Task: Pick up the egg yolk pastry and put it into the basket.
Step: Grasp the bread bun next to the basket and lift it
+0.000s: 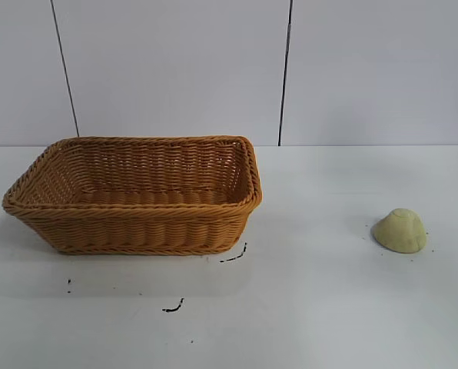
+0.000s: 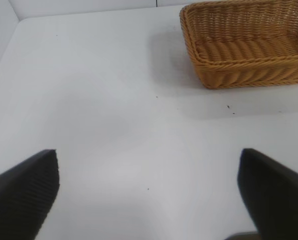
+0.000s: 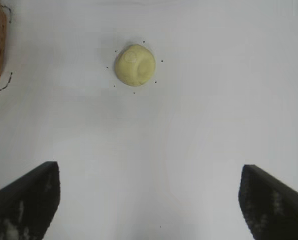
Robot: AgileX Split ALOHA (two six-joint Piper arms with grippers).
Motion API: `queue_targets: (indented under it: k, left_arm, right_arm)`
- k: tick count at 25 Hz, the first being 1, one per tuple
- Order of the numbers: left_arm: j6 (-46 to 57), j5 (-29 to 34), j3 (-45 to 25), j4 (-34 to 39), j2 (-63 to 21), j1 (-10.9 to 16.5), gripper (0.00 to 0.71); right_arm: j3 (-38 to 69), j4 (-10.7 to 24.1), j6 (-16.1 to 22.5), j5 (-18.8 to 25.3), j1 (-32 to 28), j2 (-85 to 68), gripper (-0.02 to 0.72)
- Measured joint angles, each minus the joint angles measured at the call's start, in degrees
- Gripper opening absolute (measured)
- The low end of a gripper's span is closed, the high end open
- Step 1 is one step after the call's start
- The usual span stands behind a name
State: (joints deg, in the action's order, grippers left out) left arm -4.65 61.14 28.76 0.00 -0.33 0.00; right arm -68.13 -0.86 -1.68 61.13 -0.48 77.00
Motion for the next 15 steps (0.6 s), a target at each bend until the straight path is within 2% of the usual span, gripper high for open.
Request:
queue_targets:
  k: [9,15]
  left_arm:
    - [0.0,0.0,0.0,0.0,0.0,0.0,0.697]
    - [0.0,0.0,0.0,0.0,0.0,0.0,0.697]
  right_arm:
    - [-10.6,0.1,-1.9,-2.9,0.0,24.6,0.694]
    - [-11.4,-1.5,-3.1,-5.8,0.0,31.0,0.694]
